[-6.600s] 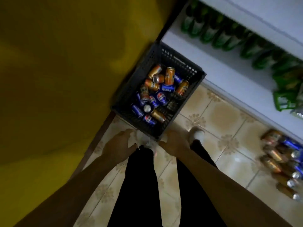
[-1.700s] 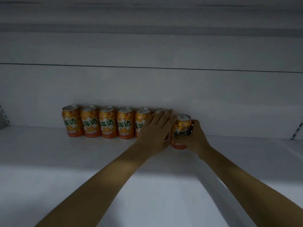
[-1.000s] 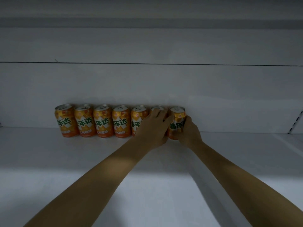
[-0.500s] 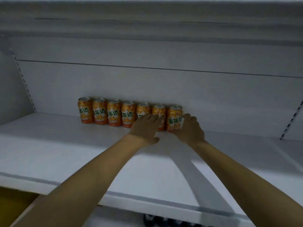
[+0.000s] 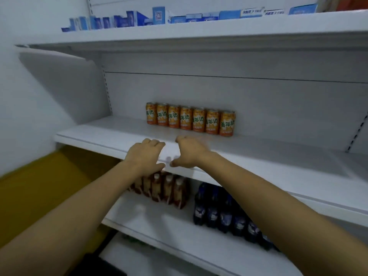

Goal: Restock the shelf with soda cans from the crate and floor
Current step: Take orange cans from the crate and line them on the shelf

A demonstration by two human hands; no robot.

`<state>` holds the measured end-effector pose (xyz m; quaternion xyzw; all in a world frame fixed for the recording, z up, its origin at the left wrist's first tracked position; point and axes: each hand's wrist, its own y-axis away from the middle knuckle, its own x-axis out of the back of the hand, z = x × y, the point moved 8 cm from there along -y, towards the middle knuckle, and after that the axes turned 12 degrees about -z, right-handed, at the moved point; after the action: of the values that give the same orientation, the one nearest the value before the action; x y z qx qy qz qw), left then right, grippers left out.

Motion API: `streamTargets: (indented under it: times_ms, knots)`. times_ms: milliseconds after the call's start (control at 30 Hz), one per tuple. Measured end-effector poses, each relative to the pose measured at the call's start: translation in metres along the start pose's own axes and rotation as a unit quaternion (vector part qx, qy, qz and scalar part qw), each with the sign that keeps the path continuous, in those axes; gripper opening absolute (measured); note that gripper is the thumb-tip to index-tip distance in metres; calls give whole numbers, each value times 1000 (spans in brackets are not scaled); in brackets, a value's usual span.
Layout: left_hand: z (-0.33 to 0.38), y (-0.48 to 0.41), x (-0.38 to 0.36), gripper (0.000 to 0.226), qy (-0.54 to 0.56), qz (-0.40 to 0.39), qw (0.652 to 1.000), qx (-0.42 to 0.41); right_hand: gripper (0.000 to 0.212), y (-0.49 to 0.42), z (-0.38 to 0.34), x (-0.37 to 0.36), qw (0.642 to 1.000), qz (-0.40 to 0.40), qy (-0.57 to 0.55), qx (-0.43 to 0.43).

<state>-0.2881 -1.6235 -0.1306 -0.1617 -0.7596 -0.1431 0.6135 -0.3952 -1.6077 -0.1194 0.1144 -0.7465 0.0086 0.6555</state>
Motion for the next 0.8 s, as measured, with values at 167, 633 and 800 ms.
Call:
streamTargets:
  times_ms: [167, 633, 800]
  knots:
    - [-67, 81, -29, 69, 2, -59, 994, 93, 66, 11, -93, -23, 994, -32, 70, 73]
    - [-276, 273, -186, 74, 121, -214, 929, 277, 69, -34, -358, -155, 942, -189, 153, 233]
    - [-317, 332, -316, 75, 238, -295, 873, 307, 58, -56, -403, -274, 936, -237, 119, 231]
